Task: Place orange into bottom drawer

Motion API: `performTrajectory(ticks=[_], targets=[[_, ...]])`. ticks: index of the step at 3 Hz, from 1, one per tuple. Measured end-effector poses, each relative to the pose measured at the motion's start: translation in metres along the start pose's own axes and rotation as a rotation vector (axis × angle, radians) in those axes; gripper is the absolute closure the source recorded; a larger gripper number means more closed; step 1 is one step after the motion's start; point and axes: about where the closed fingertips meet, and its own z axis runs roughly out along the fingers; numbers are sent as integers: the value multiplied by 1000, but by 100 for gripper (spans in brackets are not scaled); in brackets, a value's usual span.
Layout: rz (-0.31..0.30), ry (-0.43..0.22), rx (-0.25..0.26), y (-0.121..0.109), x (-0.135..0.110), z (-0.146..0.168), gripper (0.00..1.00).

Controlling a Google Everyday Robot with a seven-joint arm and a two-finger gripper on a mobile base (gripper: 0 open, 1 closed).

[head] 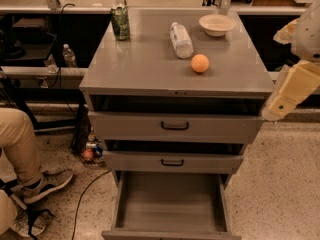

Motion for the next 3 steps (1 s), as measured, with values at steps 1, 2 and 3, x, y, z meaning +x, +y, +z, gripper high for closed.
performTrajectory(ticks=[1,2,3], targets=[[132,-134,55,-41,9,29,0],[240,-238,130,-85,13,58,0],[345,-314,180,-126,13,100,0]])
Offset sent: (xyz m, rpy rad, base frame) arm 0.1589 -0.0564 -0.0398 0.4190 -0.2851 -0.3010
